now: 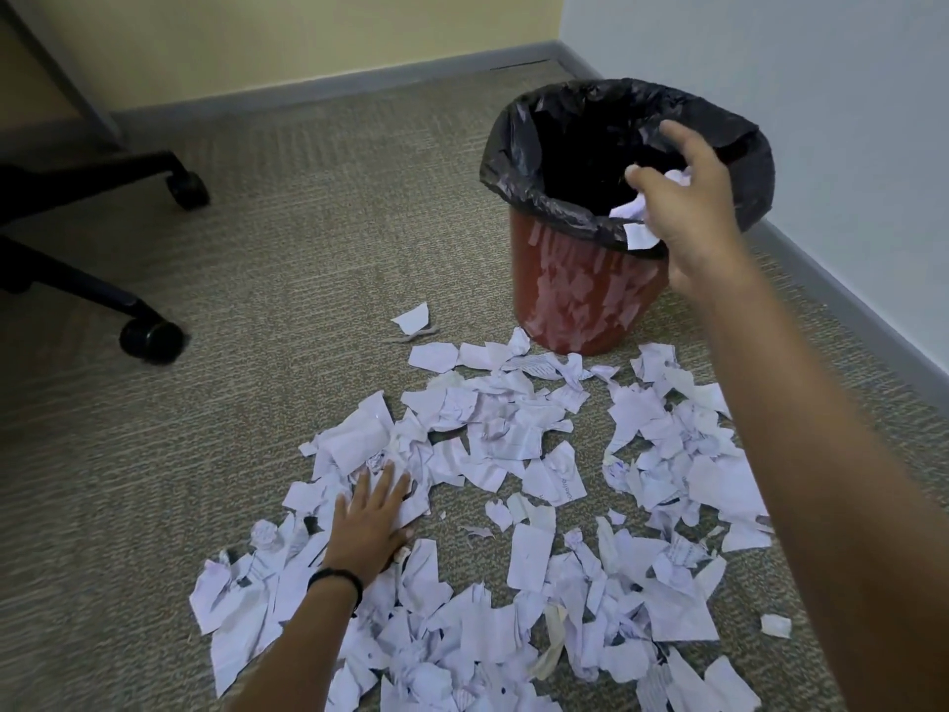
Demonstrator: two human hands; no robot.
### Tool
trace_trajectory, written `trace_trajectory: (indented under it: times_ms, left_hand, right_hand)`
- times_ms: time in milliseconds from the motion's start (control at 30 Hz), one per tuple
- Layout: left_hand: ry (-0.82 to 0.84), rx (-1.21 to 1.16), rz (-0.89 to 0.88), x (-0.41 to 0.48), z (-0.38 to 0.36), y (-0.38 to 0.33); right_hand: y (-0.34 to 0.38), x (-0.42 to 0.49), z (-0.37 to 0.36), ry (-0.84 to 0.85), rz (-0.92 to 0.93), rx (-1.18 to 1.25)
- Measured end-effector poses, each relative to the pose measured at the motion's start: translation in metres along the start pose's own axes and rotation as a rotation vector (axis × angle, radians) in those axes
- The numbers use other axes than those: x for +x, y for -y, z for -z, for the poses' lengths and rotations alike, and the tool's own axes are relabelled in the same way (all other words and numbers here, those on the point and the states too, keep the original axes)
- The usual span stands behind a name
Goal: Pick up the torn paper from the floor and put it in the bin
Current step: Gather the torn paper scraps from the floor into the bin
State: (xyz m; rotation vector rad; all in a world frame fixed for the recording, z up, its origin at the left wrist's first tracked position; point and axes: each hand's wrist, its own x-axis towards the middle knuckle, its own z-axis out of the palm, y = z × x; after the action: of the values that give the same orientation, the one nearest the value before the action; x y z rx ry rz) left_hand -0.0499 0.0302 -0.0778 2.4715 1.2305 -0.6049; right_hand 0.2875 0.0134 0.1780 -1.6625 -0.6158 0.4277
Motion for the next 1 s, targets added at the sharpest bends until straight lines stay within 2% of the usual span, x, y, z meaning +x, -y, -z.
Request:
trace_trajectory:
  times_ms: [200,367,467,600,700,767,833,900,933,1000]
  left_hand:
    - [-0.045,-0.006,-0.013,-0.002,-0.004,0.0]
    - [-0.052,-0.008,-0.014,0.0,-0.007,0.001]
    - [-0.036,0.021,-0.007,0.0,-0.007,0.0]
    - [-0.067,0.007,-0.009,0.001,-0.01,0.002]
    - [-0.074,0.006,-0.015,0.003,-0.012,0.003]
    - [-0.073,-0.006,-0.013,0.004,-0.012,0.003]
    - [-0.118,-0.03,-0.02,0.003,-0.012,0.003]
    - [-0.128,-0.036,-0.023,0.003,-0.012,0.003]
    - [-0.107,-0.03,-0.024,0.003,-0.011,0.003]
    - [-0.049,-0.052,-0.011,0.004,-0.008,0.004]
  right_hand:
    - [0.0,-0.012,-0.01,0.104,0.109,-0.361]
    - [0.002,-0.009,-0.009,0.146,0.398,-0.599]
    - [-0.004,-0.013,-0.013,0.19,0.484,-0.642]
    - [-0.004,0.0,-0.014,0.212,0.599,-0.823]
    - [0.003,0.013,-0.011,0.368,0.553,-0.965]
    - [0.004,0.009,-0.013,0.323,0.498,-0.964]
    - [0.001,-0.009,-0.018,0.137,0.553,-0.903]
    - [-0.008,-0.033,-0.02,0.025,0.638,-0.793]
    - [-0.017,-0.046,-0.021,0.037,0.663,-0.742]
    - [-0.045,-0.068,-0.024,0.167,0.631,-0.681]
